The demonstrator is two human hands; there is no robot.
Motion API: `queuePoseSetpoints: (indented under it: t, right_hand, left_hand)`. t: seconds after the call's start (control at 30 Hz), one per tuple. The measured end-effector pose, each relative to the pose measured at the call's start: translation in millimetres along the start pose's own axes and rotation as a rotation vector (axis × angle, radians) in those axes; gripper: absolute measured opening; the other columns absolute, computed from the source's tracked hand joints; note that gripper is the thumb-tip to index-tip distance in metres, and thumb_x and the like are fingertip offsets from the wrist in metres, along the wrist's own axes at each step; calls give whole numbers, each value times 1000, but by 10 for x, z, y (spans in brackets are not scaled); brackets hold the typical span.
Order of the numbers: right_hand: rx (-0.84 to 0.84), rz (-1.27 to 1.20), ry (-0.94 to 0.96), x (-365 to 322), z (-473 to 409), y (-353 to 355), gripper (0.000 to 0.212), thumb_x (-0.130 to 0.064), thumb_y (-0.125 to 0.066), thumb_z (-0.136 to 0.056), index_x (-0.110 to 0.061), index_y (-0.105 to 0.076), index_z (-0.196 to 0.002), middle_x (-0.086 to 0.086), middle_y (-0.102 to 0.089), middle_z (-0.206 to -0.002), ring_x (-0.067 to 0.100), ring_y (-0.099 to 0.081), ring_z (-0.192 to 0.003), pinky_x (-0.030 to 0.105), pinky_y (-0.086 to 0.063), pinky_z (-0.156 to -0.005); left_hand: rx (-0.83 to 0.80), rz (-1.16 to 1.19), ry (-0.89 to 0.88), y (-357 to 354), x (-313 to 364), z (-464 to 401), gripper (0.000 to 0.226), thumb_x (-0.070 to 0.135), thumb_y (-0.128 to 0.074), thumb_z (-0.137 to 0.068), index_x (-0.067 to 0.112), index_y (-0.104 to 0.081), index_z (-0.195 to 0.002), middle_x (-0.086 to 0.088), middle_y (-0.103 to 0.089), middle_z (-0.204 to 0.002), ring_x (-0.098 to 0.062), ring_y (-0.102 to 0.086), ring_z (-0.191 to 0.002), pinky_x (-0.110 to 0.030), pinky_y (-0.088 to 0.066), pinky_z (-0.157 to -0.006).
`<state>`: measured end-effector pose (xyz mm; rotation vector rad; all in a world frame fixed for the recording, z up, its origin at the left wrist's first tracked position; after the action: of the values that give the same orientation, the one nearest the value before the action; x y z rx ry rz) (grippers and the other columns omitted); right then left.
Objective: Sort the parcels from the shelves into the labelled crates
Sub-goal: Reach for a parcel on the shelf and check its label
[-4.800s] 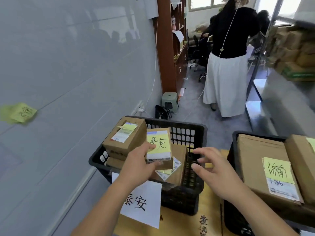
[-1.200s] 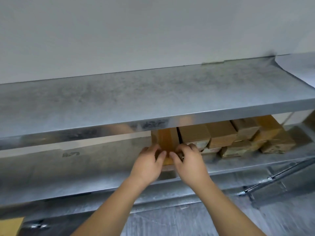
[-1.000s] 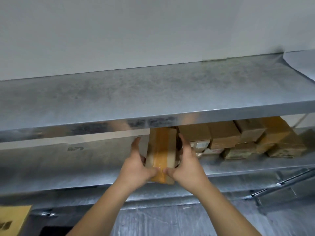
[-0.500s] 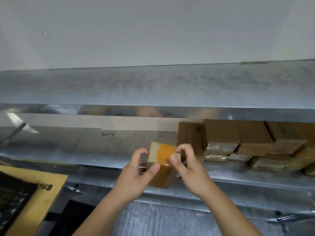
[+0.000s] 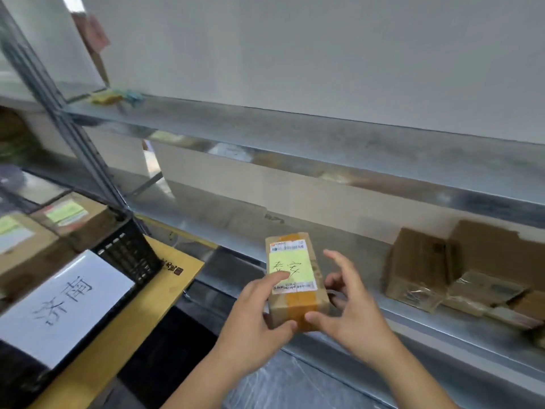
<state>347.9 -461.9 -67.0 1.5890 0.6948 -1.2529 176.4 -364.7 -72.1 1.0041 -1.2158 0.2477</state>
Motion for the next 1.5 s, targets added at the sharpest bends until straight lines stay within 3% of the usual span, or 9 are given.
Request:
queuePoseSetpoints:
  t: [0.23, 0.53, 0.67, 0.87, 0.97, 1.07, 1.2, 1.33, 1.5]
  right_hand:
    - [-92, 12, 88, -247, 155, -787, 94, -11, -92, -71, -47, -43, -142, -15, -46, -132, -6, -51, -123, 10, -49, -91]
    - [-272, 133, 374, -1040, 171, -2283, 82, -16, -99, -59, -56, -63, -120, -27, -52, -110, -2, -58, -113, 7, -48, -92]
    - [-416, 79, 413, -1373, 265, -3250, 93, -9, -101, -51, -58, -63, -120, -18, -55, -113, 11, -65, -112, 25, -54, -93]
    - [-675, 4, 494, -1961, 593, -4498, 86, 0, -97, -55, -58, -66, -111, -23, -50, -108, -5, -61, -107, 5, -51, -84]
    - [-764, 1, 528, -2136, 760, -4952, 77, -1, -96, -59, -48, -70, -114, -25, -47, -109, -7, -58, -111, 8, -51, -89]
    - [-859, 17, 553, -2304, 861, -5333, 75, -9, -95, -64, -40, -65, -125, -26, -46, -117, -5, -56, -117, 7, -49, -90]
    - [-966, 44, 580, -2522, 926, -5772, 73, -16, -91, -73, -52, -56, -127, -37, -40, -119, -12, -47, -122, 1, -43, -92]
    - [-1053, 72, 576, -2606, 840, -6180, 71, -29, -86, -81, -62, -49, -132, -32, -37, -134, -7, -46, -128, 17, -42, -107]
    - [-1073, 218, 613, -2624, 578, -6758, 62, -48, -73, -88, -53, -42, -142, -34, -28, -138, -8, -38, -131, 25, -37, -112]
  left_hand:
    - [142, -74, -31, 599, -256, 499, 62, 24, -89, -73, 52, -59, -119, 31, -40, -140, 3, -45, -131, -22, -51, -101]
    - [392, -86, 93, 1969, -601, 1637, 51, 34, -87, -75, 62, -59, -108, 27, -48, -141, 11, -46, -128, -16, -41, -109]
    - [561, -89, 164, 2613, -937, 2322, 54, 33, -86, -75, 40, -64, -124, 31, -45, -139, 6, -44, -133, -20, -38, -113]
    - [763, -114, 293, 3362, -1340, 3321, 57, 34, -84, -77, 45, -62, -128, 14, -44, -152, 14, -29, -137, -6, -26, -113]
    - [846, -102, 371, 3597, -1490, 3686, 57, 37, -84, -75, 50, -60, -125, 15, -46, -151, 4, -37, -140, -25, -37, -116]
    - [925, -93, 426, 3796, -1628, 4002, 57, 38, -83, -75, 56, -57, -122, 26, -47, -143, 3, -44, -134, -28, -42, -113]
    - [1022, -94, 501, 4067, -1797, 4320, 58, 34, -85, -76, 50, -59, -125, 32, -51, -133, 4, -50, -126, -24, -48, -106]
    - [1109, -132, 591, 4392, -1963, 4585, 55, 31, -86, -79, 47, -60, -124, 32, -51, -130, 8, -49, -121, -4, -42, -97]
    - [1184, -137, 684, 4834, -2253, 4776, 54, 27, -87, -79, 52, -58, -116, 30, -57, -126, 8, -56, -115, -14, -53, -87]
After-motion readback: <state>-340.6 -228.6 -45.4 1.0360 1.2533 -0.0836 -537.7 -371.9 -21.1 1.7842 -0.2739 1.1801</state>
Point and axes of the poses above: each hand's wrist, its own z-axis away from the middle knuckle, its own y-axis out of the back of the hand, x = y × z, the point moved 4 cm from there along -z, towards the middle knuckle
